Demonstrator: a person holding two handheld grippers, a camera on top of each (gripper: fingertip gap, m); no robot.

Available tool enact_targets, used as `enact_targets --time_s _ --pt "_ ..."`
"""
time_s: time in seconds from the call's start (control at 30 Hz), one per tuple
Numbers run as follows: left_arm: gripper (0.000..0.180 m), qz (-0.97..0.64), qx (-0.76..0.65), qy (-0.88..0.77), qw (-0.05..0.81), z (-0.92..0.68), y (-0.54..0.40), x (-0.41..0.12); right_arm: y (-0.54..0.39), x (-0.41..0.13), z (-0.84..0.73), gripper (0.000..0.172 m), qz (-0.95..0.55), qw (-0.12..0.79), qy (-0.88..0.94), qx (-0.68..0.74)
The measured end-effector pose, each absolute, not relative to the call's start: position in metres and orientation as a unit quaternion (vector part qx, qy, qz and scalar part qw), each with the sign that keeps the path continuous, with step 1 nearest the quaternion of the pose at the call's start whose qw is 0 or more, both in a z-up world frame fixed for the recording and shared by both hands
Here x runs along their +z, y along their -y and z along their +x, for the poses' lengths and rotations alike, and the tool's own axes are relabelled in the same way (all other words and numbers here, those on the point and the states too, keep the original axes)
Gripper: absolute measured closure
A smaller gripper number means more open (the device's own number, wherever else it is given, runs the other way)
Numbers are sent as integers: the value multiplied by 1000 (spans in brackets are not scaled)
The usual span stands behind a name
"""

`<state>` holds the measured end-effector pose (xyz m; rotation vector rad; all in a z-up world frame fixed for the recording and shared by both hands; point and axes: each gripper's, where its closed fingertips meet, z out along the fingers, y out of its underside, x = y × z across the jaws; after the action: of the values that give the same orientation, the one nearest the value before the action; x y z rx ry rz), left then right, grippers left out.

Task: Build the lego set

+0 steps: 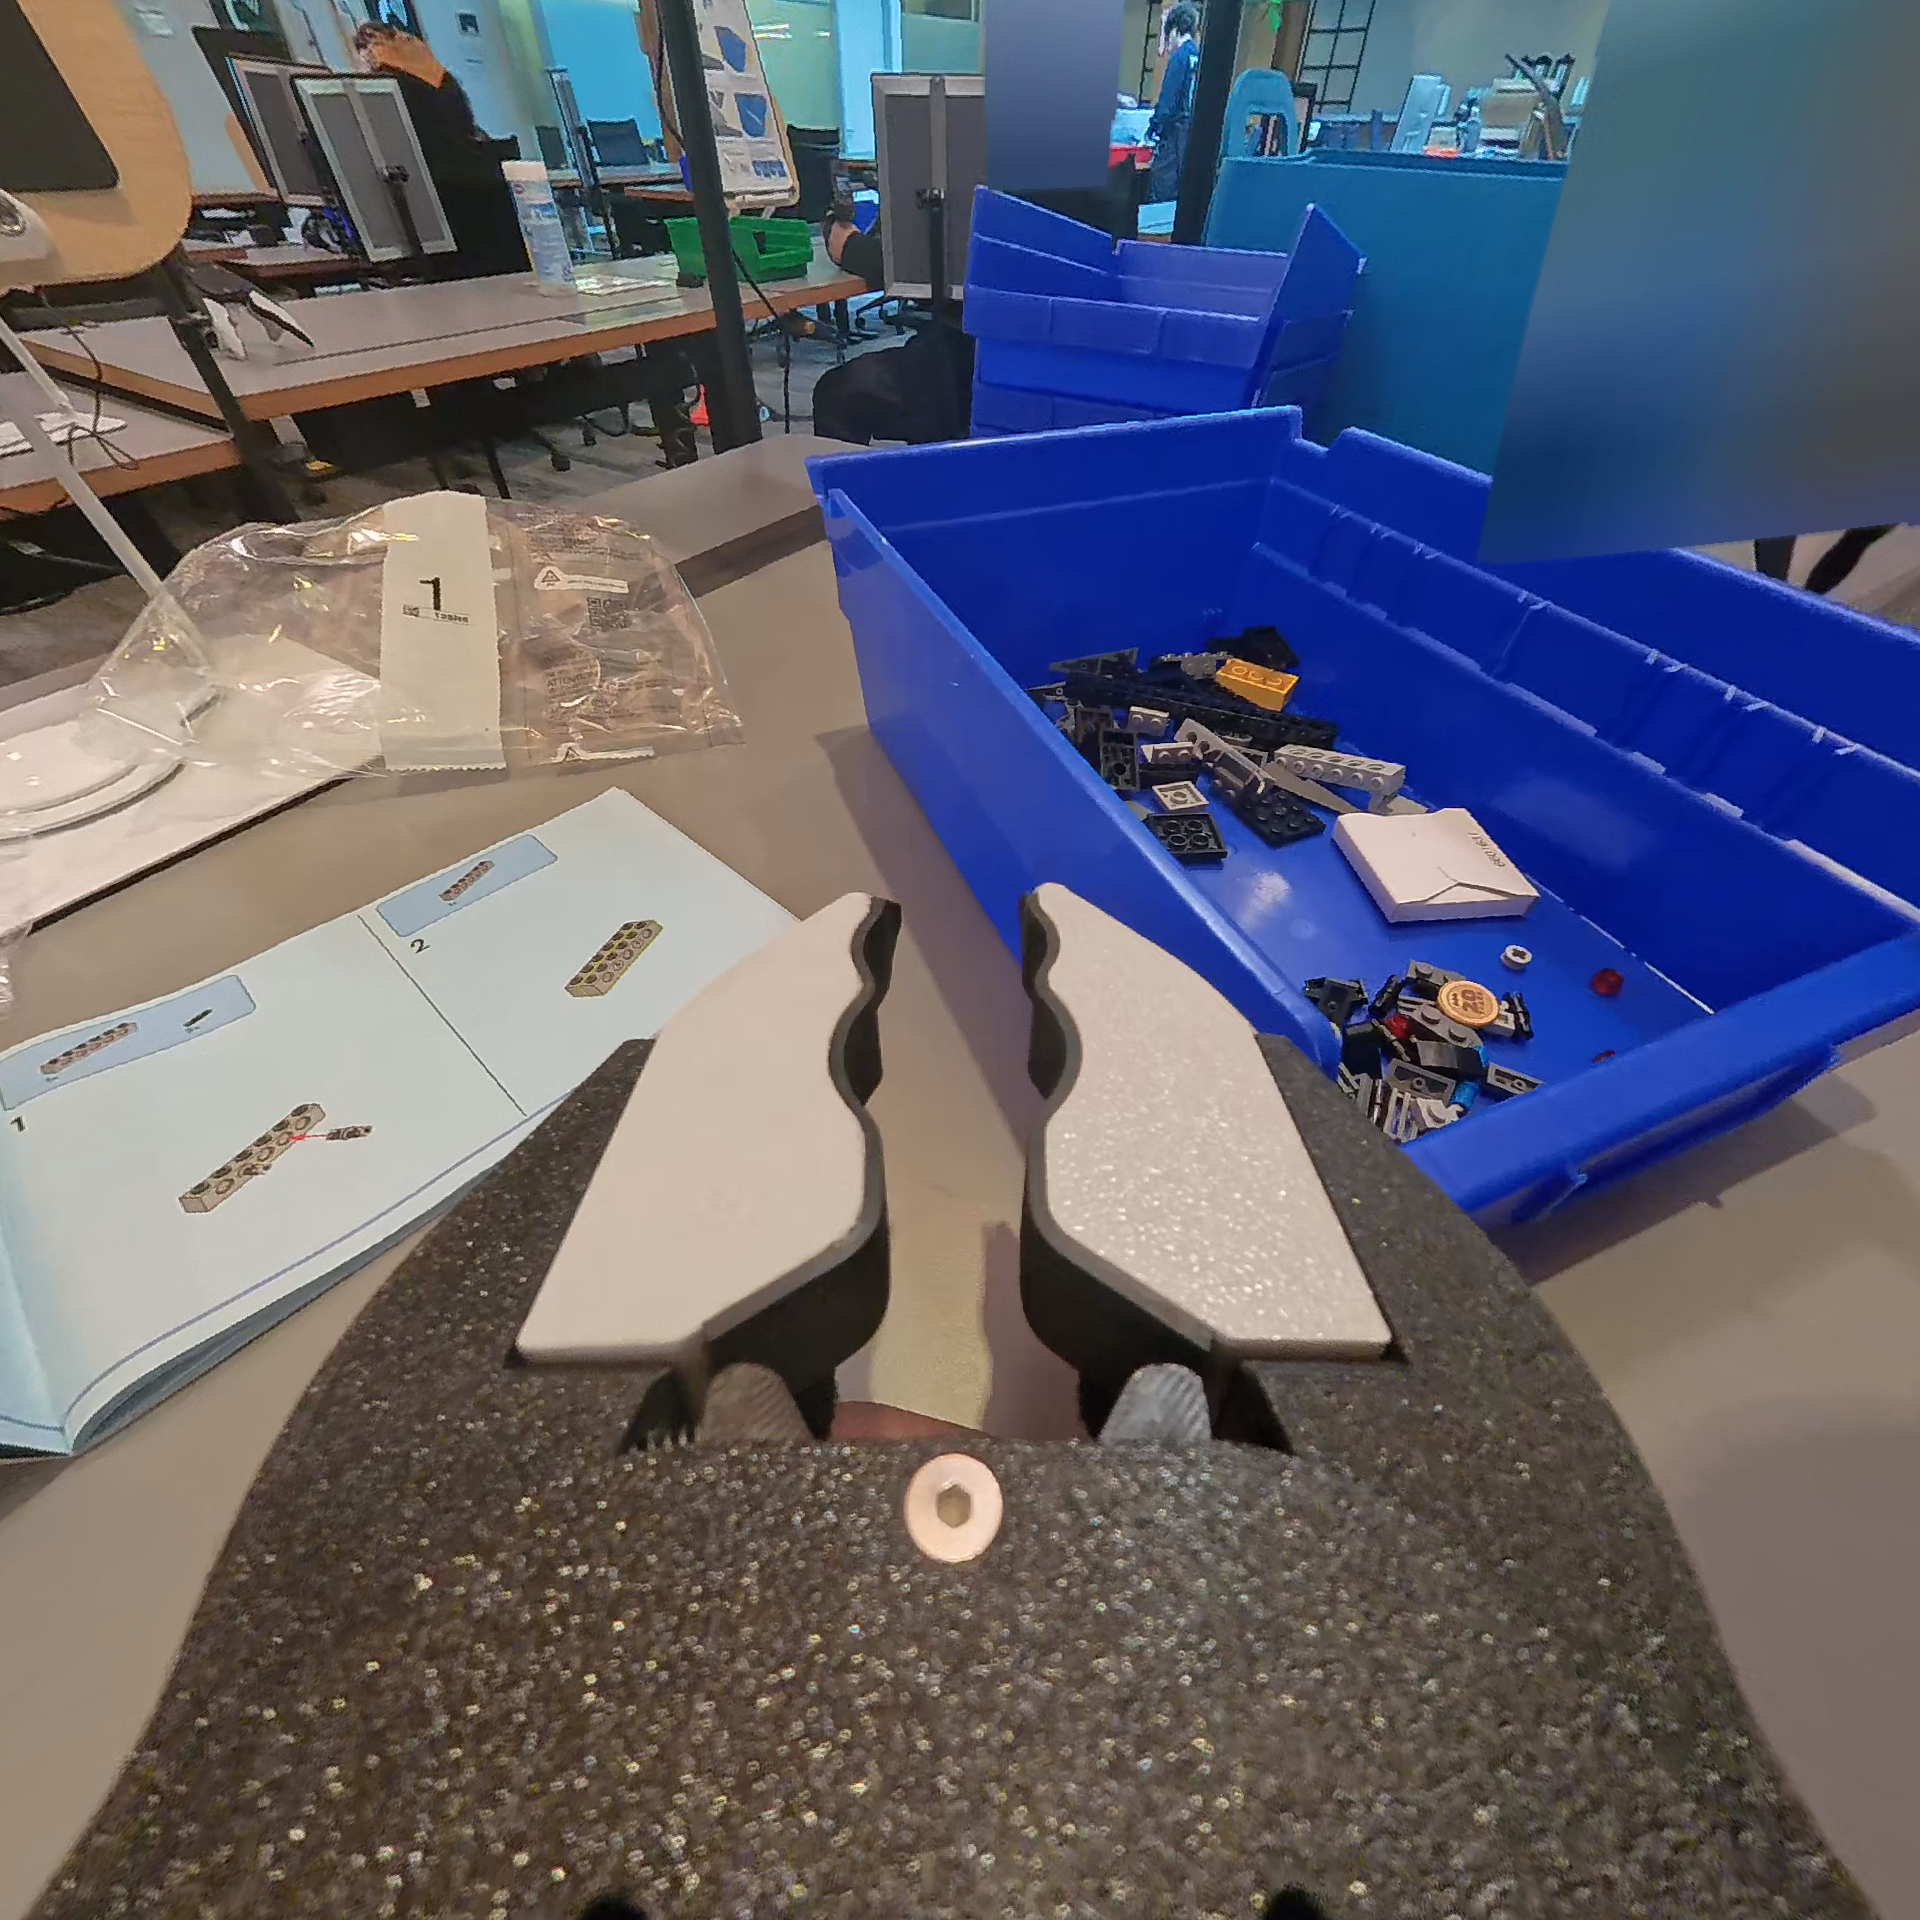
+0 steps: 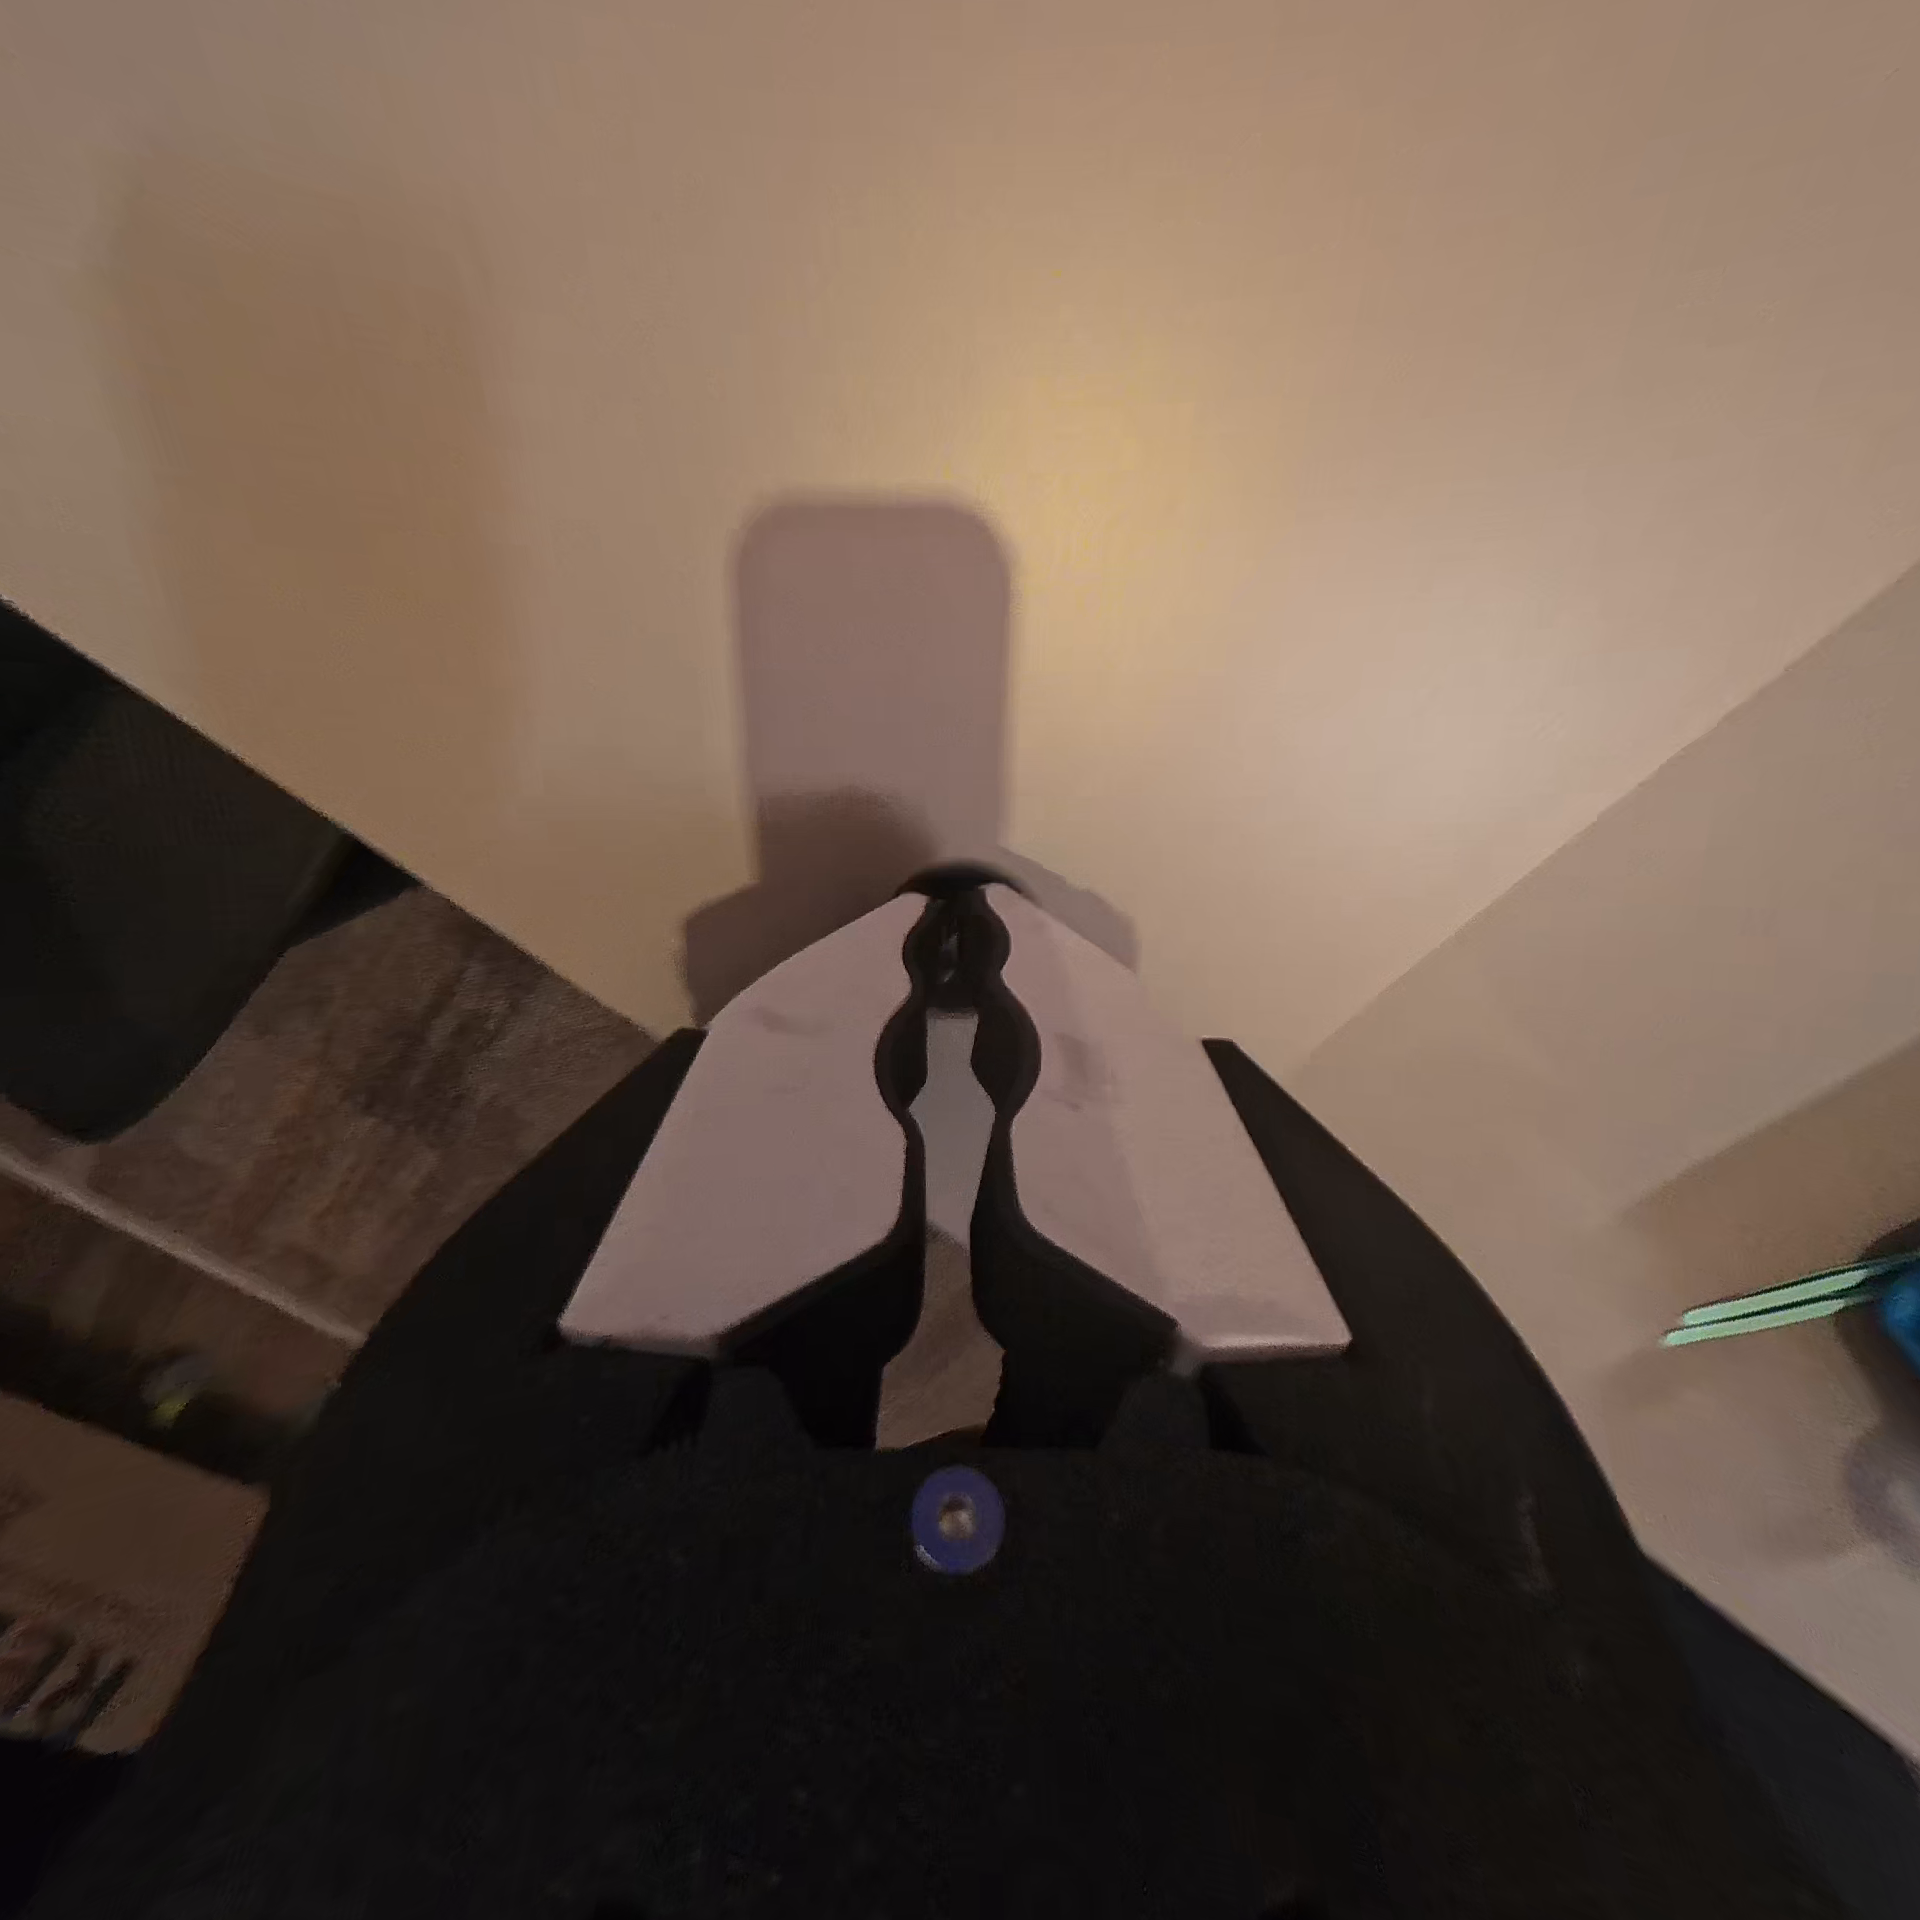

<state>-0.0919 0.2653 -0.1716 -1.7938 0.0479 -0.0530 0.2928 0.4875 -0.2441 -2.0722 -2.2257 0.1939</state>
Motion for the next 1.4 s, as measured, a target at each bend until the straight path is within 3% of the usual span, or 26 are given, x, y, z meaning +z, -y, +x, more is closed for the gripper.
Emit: enact_targets --time_s 0.27,0.67,0.93,1.1,1.4 --pt "156 -775 -3 -24 631 -94 -268 -171 -523 -149 96 170 -577 304 736 181" --pt "157 -757 14 -8 653 -108 -264 -164 -477 -106 -94 170 -443 352 778 274" --pt "156 -763 28 -34 645 -100 -265 -167 -491 -119 -82 167 -474 343 768 261" --pt "156 -763 18 -17 646 -104 -263 -166 -507 -122 9 167 -532 347 745 202" --pt "156 -771 9 -13 636 -104 -264 -169 -491 -236 284 172 -692 92 713 63"
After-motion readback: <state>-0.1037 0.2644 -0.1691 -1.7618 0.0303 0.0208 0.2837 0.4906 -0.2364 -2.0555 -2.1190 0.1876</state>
